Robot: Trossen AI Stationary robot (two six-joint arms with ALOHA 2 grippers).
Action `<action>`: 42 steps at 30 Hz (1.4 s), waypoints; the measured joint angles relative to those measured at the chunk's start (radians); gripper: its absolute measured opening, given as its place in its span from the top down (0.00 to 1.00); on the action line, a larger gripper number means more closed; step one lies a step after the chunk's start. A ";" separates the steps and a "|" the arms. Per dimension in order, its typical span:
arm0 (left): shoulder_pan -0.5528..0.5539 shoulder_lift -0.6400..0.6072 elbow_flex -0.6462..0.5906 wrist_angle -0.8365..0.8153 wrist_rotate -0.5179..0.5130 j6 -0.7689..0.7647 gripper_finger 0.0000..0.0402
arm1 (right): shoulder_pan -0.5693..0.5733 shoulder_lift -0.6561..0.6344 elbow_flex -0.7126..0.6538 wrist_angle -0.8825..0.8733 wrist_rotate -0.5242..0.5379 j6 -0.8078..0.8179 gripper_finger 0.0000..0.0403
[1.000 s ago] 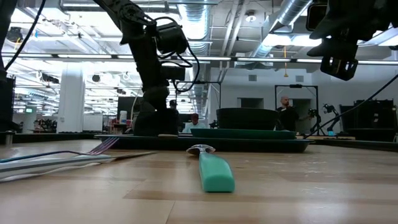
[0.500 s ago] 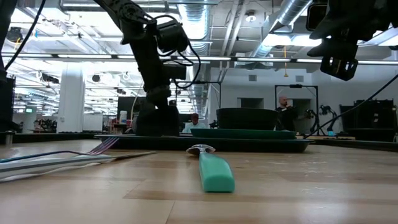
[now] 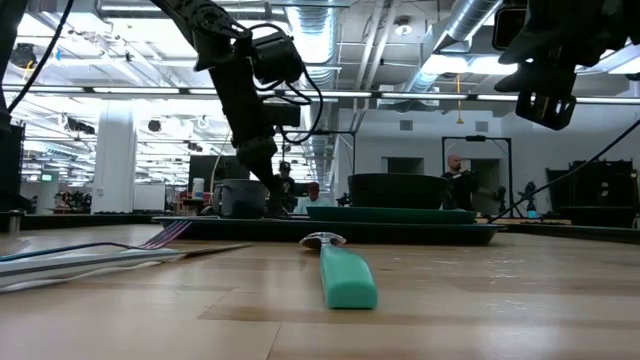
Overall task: Set up tray
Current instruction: Put the blue fork on the black napkin
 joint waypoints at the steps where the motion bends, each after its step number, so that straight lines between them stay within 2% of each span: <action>1: -0.002 0.000 0.000 0.000 -0.010 0.000 0.62 | 0.000 0.000 0.000 -0.001 0.000 0.000 0.73; 9: -0.039 0.000 0.001 -0.021 -0.055 -0.036 0.57 | 0.000 0.000 0.000 -0.005 0.000 -0.007 0.73; 14: -0.086 -0.001 0.056 -0.195 -0.007 -0.138 0.58 | 0.000 0.000 0.000 -0.012 0.000 -0.007 0.73; 19: -0.120 -0.003 0.136 -0.383 0.199 -0.261 0.60 | 0.000 0.000 0.000 -0.012 0.000 -0.007 0.73; 26: -0.179 -0.003 0.146 -0.526 0.540 -0.532 0.60 | 0.000 0.000 0.000 -0.011 0.000 0.001 0.73; 29: -0.235 -0.003 0.146 -0.558 0.621 -0.663 0.60 | 0.000 0.000 0.000 -0.010 0.000 0.003 0.73; 33: -0.338 -0.003 0.146 -0.643 0.626 -0.820 0.60 | 0.000 0.000 0.000 -0.010 0.000 0.002 0.73; 38: -0.469 -0.003 0.146 -0.736 0.550 -1.008 0.60 | 0.000 0.000 0.000 -0.013 0.000 0.002 0.73; 42: -0.542 -0.003 0.146 -0.760 0.539 -1.152 0.60 | 0.000 0.000 0.000 -0.013 0.000 0.012 0.73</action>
